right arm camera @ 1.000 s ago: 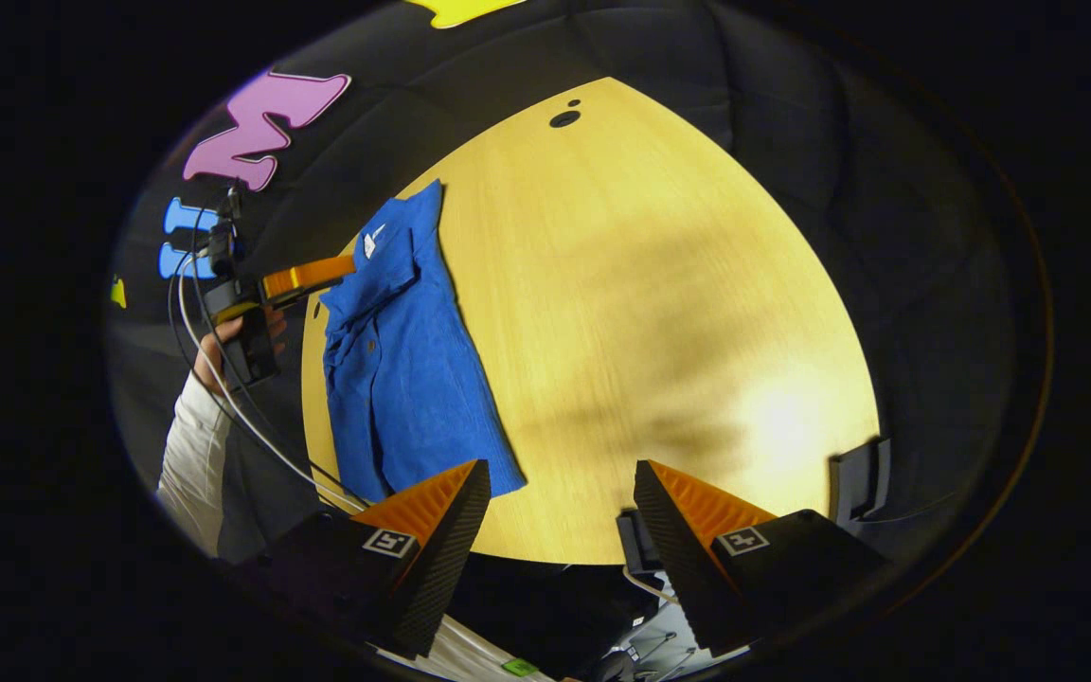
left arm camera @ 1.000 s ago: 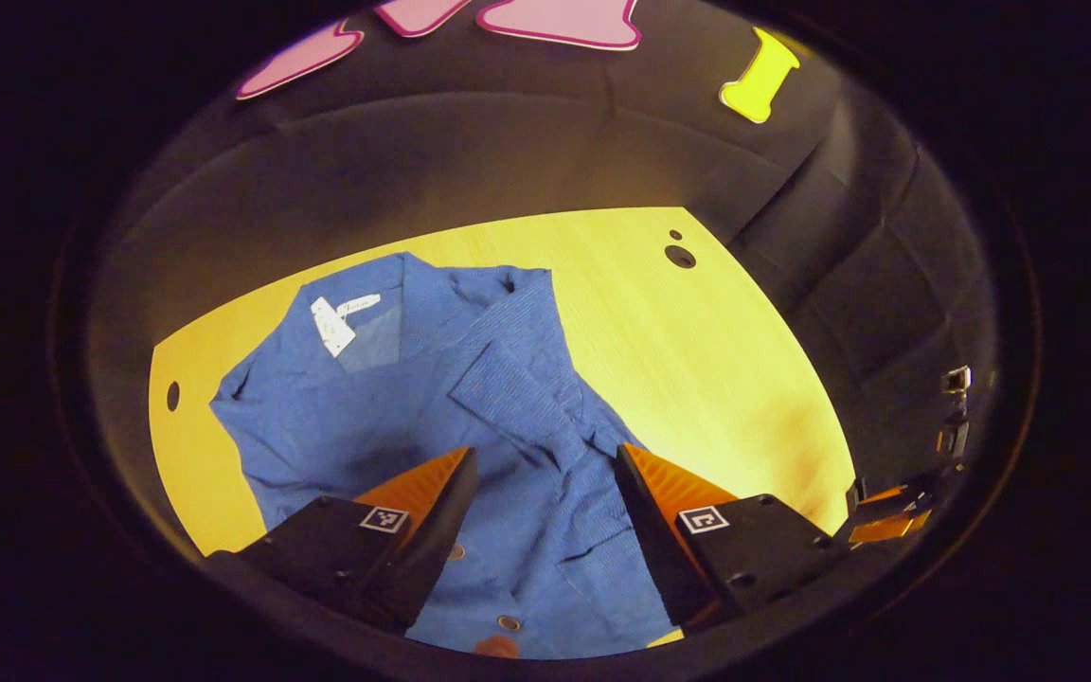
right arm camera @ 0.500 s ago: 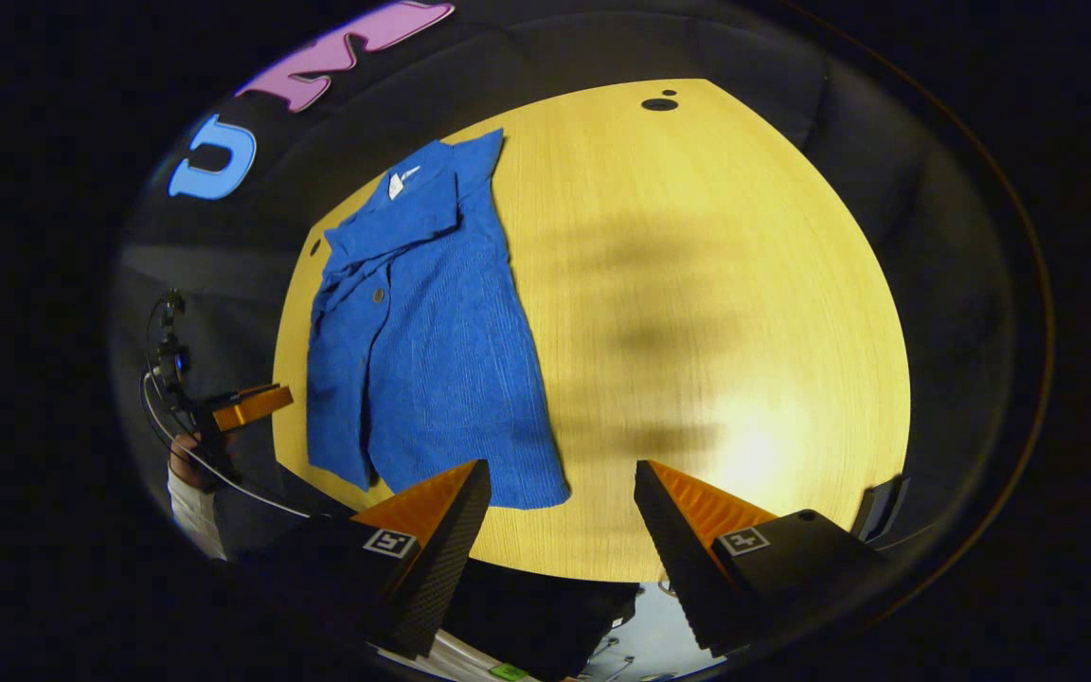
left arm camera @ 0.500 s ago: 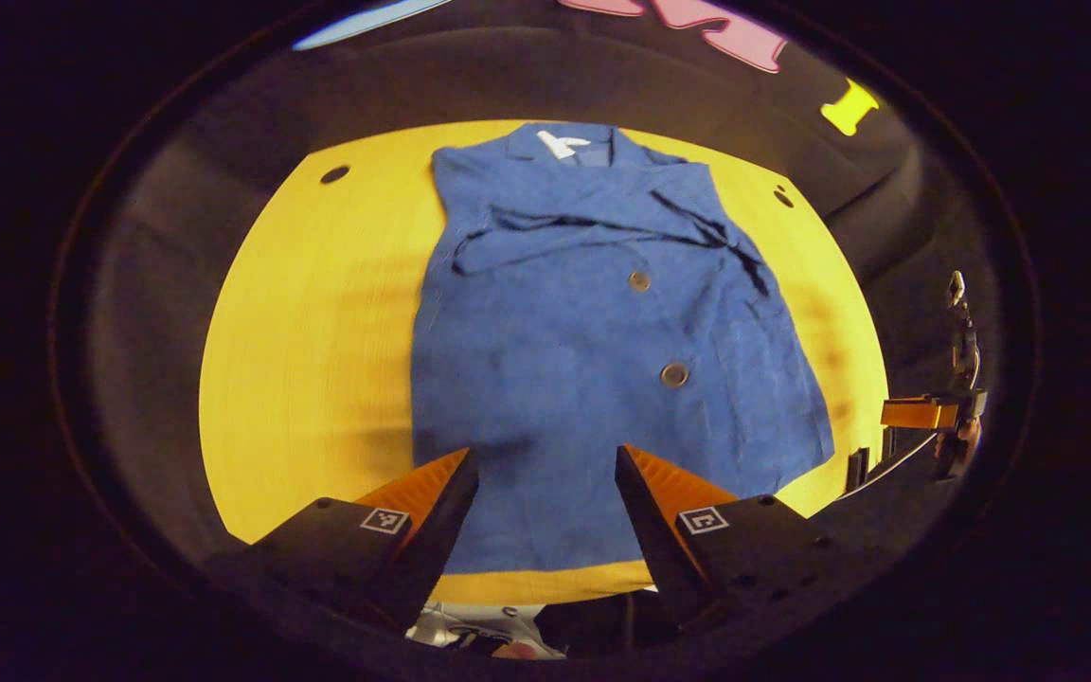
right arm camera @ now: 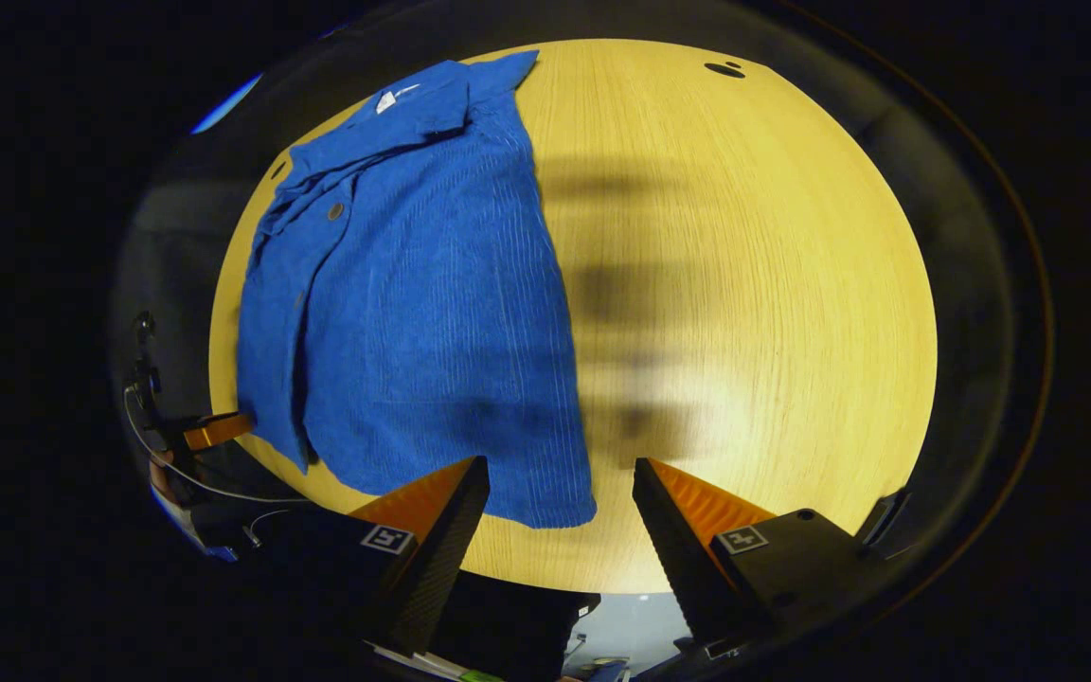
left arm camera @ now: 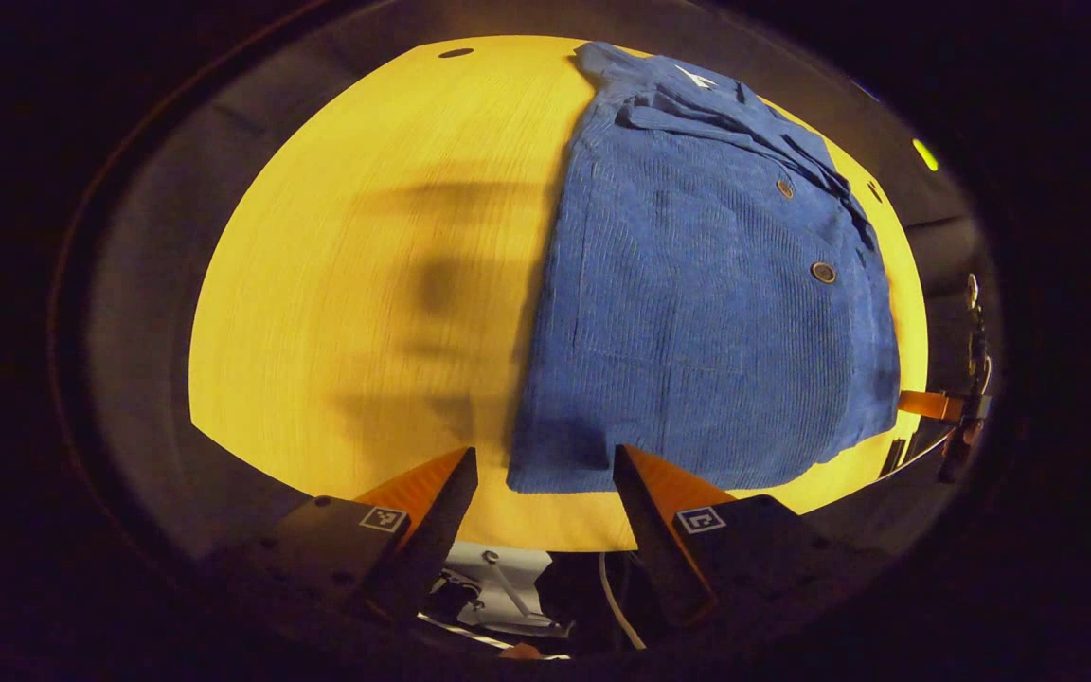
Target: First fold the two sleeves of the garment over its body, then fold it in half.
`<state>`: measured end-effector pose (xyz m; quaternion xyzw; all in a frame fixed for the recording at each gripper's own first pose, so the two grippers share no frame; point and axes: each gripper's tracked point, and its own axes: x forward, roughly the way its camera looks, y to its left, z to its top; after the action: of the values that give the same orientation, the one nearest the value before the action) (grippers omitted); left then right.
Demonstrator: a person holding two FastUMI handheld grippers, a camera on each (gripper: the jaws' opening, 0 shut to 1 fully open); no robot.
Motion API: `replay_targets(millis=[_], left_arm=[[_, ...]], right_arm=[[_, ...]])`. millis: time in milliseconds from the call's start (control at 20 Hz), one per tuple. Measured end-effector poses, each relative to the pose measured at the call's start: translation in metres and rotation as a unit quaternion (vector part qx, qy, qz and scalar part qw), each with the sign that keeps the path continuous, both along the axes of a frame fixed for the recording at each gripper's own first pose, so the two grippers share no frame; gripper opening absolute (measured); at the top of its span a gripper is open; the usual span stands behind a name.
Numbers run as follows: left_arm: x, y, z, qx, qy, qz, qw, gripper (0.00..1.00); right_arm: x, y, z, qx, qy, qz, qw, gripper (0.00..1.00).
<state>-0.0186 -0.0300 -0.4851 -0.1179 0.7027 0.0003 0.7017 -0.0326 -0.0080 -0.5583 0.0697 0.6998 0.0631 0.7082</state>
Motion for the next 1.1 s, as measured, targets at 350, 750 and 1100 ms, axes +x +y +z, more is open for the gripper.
replay_targets(millis=[350,750,1100], left_arm=[[-0.007,0.006,-0.01,0.036,0.017,-0.038,0.998,0.85],[0.017,-0.016,-0.006,0.03,0.003,-0.05,0.998,0.86],[0.024,-0.025,-0.014,0.03,0.011,-0.045,0.998,0.86]], right_arm=[[-0.01,-0.003,-0.022,-0.031,0.014,0.007,0.999,0.99],[-0.009,0.008,-0.021,-0.03,0.022,-0.01,0.999,1.0],[-0.007,0.02,-0.022,-0.038,0.024,-0.003,0.999,1.0]])
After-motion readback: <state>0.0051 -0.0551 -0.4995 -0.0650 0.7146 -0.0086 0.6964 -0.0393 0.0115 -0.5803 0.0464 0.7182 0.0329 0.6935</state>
